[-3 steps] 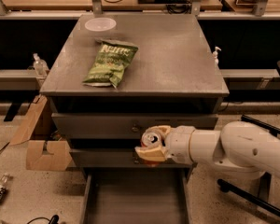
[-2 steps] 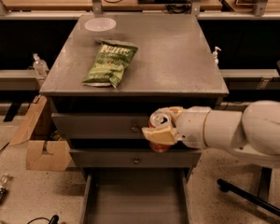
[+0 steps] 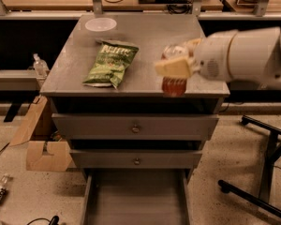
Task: Pick coke can from bottom drawer and place on counter
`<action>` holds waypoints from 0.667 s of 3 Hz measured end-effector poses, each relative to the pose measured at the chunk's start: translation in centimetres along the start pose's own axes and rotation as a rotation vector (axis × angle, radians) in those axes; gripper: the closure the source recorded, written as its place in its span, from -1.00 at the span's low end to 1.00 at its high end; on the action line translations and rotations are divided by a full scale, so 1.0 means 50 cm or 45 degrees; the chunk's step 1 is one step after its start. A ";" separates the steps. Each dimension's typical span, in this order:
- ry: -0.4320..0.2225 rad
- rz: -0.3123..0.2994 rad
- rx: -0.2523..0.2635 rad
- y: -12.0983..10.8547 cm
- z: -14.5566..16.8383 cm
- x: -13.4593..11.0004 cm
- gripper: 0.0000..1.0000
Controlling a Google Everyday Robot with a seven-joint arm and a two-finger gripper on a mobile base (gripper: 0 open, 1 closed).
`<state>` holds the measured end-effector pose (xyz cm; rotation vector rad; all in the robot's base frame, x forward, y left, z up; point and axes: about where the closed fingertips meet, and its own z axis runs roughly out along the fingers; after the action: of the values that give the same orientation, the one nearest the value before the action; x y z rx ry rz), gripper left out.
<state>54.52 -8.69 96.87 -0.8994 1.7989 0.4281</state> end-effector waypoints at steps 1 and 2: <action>-0.028 0.001 0.030 -0.085 0.017 -0.094 1.00; -0.049 0.033 0.040 -0.170 0.050 -0.137 1.00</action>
Offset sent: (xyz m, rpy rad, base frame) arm 0.1588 -0.0329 0.0807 0.0818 -0.0086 -0.0651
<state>63.71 -10.05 103.11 -0.8413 1.7792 0.4297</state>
